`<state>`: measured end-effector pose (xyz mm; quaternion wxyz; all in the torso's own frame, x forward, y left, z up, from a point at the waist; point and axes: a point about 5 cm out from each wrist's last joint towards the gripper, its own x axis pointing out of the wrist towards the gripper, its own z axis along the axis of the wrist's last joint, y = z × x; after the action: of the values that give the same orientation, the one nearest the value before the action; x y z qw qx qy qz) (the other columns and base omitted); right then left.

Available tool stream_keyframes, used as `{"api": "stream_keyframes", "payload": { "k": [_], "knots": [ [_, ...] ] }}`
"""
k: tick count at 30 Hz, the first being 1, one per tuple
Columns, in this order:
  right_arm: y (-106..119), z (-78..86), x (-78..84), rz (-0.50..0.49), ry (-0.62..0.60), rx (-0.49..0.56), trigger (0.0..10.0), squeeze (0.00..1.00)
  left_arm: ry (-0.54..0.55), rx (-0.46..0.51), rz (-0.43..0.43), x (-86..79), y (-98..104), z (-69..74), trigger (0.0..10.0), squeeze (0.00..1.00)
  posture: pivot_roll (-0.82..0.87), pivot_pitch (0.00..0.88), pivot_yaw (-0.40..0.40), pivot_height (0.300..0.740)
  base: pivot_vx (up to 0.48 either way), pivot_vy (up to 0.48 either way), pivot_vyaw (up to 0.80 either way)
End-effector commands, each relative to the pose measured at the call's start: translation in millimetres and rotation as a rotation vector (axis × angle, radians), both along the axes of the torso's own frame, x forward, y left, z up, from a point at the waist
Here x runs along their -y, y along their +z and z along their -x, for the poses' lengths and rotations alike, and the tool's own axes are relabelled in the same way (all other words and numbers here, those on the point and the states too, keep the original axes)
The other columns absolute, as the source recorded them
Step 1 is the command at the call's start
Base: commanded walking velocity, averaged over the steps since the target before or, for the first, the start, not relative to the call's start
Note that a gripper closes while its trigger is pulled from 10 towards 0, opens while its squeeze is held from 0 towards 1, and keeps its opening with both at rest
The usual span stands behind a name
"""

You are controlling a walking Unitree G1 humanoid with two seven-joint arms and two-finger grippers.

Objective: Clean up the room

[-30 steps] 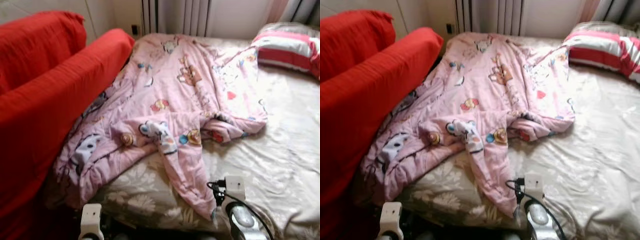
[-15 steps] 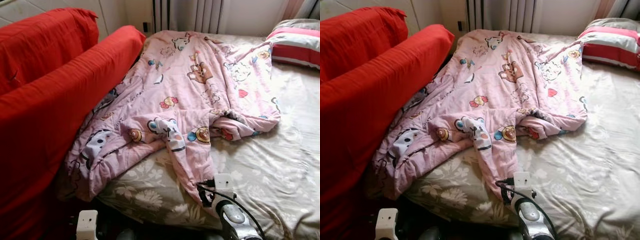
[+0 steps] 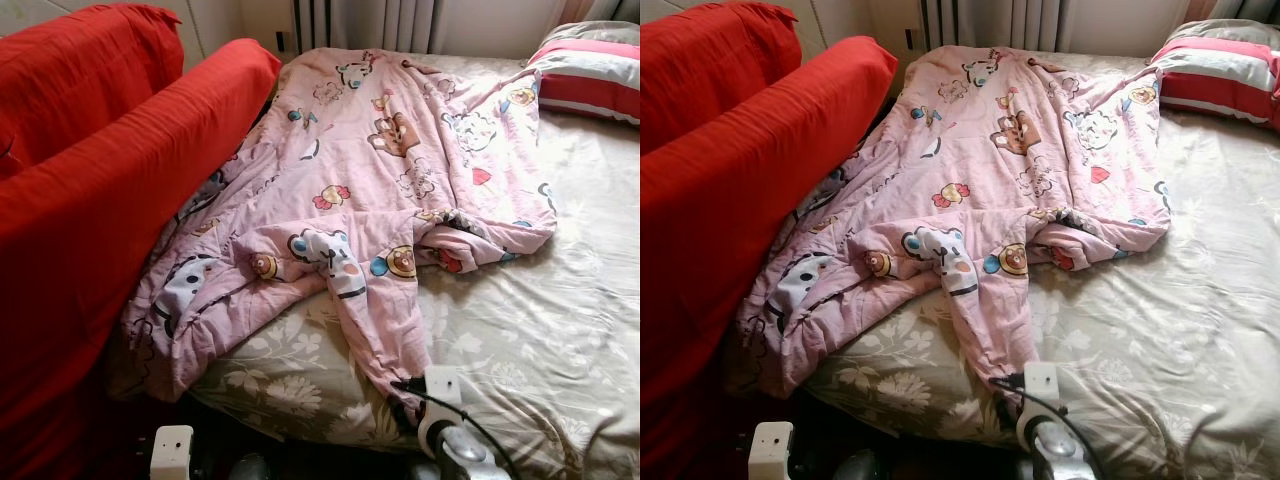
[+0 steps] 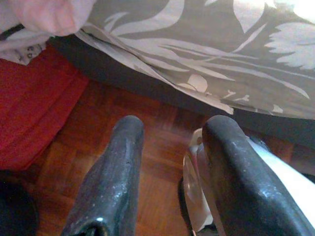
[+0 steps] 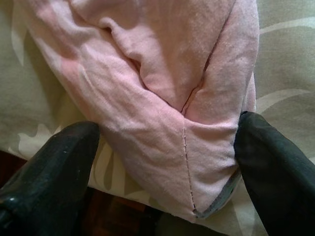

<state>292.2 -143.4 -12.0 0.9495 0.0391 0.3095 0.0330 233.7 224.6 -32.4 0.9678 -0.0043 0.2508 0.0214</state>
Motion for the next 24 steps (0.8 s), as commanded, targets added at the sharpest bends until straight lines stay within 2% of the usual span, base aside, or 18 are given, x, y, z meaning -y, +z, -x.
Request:
{"api": "stream_keyframes", "payload": {
  "k": [1,7,10,13,20,24],
  "knots": [
    [-12,12.5,-2.5,-0.029,-0.013,-0.072,10.0,0.0,0.014,-0.022,-0.016,-8.7,-4,10.0,10.0,0.0,0.07,0.282,0.06,0.61,0.0,0.0,0.0],
    [-13,13.2,-3.1,-0.055,-0.031,-0.081,10.0,0.0,0.008,-0.016,-0.021,-9.2,-3,9.3,10.0,0.0,0.08,0.278,0.063,0.61,0.0,0.0,0.0],
    [-12,11.6,-1.8,-0.037,-0.035,-0.073,10.0,0.0,0.005,-0.012,-0.021,-8.6,-2,9.4,10.0,0.0,0.08,0.282,0.063,0.61,0.0,0.0,0.0],
    [-11,10.4,-1.7,0.04,0.03,-0.061,10.0,0.0,0.003,-0.01,-0.02,-7.9,-3,12.1,10.0,0.0,0.08,0.291,0.061,0.61,0.0,0.0,0.0],
    [-10,9.5,-4.0,0.128,0.108,-0.055,10.0,0.0,0.015,0.015,-0.014,-7.5,-4,20.9,10.0,0.0,0.07,0.318,0.051,0.61,0.0,0.0,0.0],
    [-6,5.8,-4.3,0.151,0.121,-0.033,10.0,0.0,0.025,0.057,-0.014,-9.7,3,18.3,10.0,0.0,0.08,0.331,0.043,0.61,0.0,0.0,0.0]
  ]
}}
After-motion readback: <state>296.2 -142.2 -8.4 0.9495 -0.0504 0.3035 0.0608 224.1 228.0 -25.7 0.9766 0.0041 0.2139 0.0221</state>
